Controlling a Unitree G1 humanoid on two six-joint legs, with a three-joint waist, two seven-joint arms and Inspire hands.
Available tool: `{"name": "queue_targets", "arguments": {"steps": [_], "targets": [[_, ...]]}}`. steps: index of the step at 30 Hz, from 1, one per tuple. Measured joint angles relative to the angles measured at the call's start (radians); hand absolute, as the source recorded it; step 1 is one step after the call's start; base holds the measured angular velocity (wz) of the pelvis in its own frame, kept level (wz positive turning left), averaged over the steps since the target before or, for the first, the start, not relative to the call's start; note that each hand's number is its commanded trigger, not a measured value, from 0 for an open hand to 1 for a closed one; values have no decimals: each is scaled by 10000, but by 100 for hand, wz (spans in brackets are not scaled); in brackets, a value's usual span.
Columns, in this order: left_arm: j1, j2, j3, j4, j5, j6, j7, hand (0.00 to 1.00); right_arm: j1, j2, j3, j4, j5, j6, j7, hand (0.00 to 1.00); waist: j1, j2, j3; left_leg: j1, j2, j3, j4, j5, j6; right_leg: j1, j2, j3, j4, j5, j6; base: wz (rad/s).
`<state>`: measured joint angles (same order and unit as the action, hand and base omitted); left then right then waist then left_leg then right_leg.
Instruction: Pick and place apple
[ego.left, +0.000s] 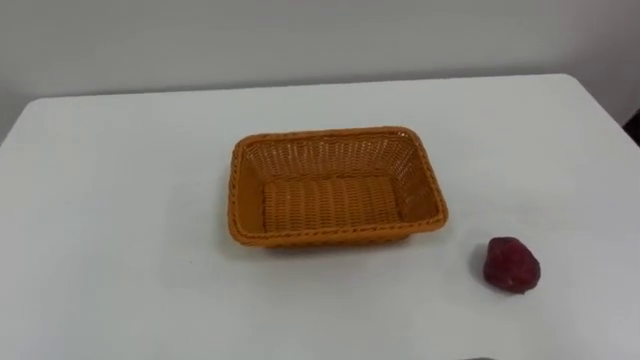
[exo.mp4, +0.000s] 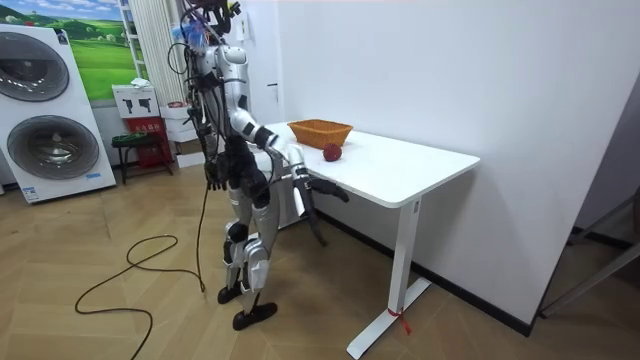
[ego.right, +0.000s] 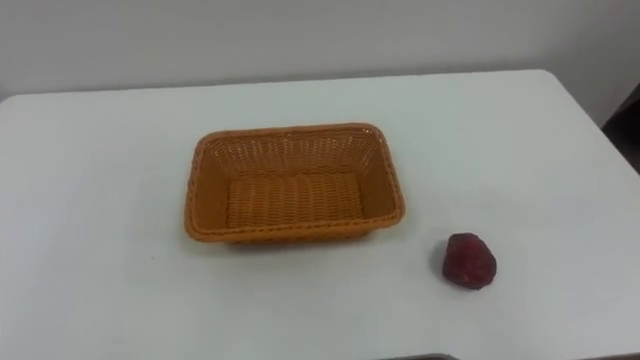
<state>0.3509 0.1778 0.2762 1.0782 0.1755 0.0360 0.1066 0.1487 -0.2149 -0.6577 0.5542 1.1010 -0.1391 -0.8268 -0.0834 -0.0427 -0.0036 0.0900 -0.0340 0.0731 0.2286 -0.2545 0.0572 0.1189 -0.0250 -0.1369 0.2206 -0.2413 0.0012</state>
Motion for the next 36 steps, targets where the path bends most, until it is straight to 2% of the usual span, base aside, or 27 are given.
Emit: {"name": "queue_targets", "arguments": {"steps": [1, 2, 4, 6, 8, 13, 19, 22, 25, 27, 29, 36], "targets": [[1, 0, -11, 2, 15, -55, 0, 0, -30, -40, 2, -242, -471, -78, -204, 0, -12, 8, 6, -30, -2, -31, -22, 0, 0, -10, 0, -25, -1, 1, -1, 9], [-1, -2, -48, -1, 14, -130, 0, 0, -46, -118, 42, -717, -1379, -237, -605, 0, -5, -15, -19, -121, -2, -74, -38, 0, -1, -74, -7, -87, 3, 4, -4, 10], [-41, -7, -166, 21, 161, -148, -7, 0, -15, -151, 187, -1984, -3260, -507, -1420, 0, 68, 41, -17, -285, 5, -73, 20, 7, -8, -242, 7, -81, 36, 31, -28, 3], [-57, -7, -229, 38, 171, -214, -8, 0, -16, -165, 496, -2857, -4542, -774, -1759, 0, 142, 74, -13, -387, 23, -45, 64, 16, -22, -363, 33, -26, 75, 50, -44, -7], [-83, -12, -245, 74, 344, -226, -9, 0, -16, -172, 783, -3449, -5470, -889, -1932, 0, 171, 69, -14, -404, 25, -49, 59, 36, -39, -381, 44, -26, 52, 55, -51, 0], [-122, -15, -605, 105, 353, -203, -82, 0, -14, -183, 1542, -4418, -7512, -857, -1864, 0, 397, 118, -6, -398, 48, 42, 52, 43, -49, -419, 65, 52, 4, 65, -60, -5], [-182, -15, -743, 115, 547, -193, -185, 0, 294, -189, 2895, -5379, -9017, -787, -641, 0, 640, 98, 3, -335, 60, 74, -32, 56, -66, -479, 77, 92, -20, 70, -67, -2], [-188, -10, -751, 157, 557, -194, -301, 0, 440, -186, 3669, -5367, -9464, -758, 422, 0, 648, 30, 34, -262, 62, 53, -90, 59, -68, -324, 71, 51, -138, 74, -69, 3], [-188, -10, -758, 146, 547, -186, -309, 0, 684, -185, 4050, -5257, -9545, -644, 1053, 0, 659, -25, 89, -255, 67, 35, -104, 60, -70, -227, 70, -19, -205, 101, -72, 6], [-193, -11, -751, 145, 547, -185, -346, 0, 935, -185, 4370, -5249, -9546, -410, 1622, 0, 719, -47, 86, -251, 69, 38, -103, 60, -70, -220, 71, -15, -210, 101, -72, 0], [-224, -11, -751, 145, 546, -185, -407, 0, 1064, -184, 4489, -5248, -9557, -340, 2002, 0, 799, -48, 85, -257, 69, 37, -103, 60, -70, -219, 70, -14, -222, 101, -72, 0], [-361, 25, -785, 132, 534, -194, -702, 0, 1159, -186, 5061, -5236, -10195, -335, 2750, 0, 898, -23, 66, -240, 136, 31, -82, 60, -70, -154, 79, -24, -356, 167, -74, 0]]}}
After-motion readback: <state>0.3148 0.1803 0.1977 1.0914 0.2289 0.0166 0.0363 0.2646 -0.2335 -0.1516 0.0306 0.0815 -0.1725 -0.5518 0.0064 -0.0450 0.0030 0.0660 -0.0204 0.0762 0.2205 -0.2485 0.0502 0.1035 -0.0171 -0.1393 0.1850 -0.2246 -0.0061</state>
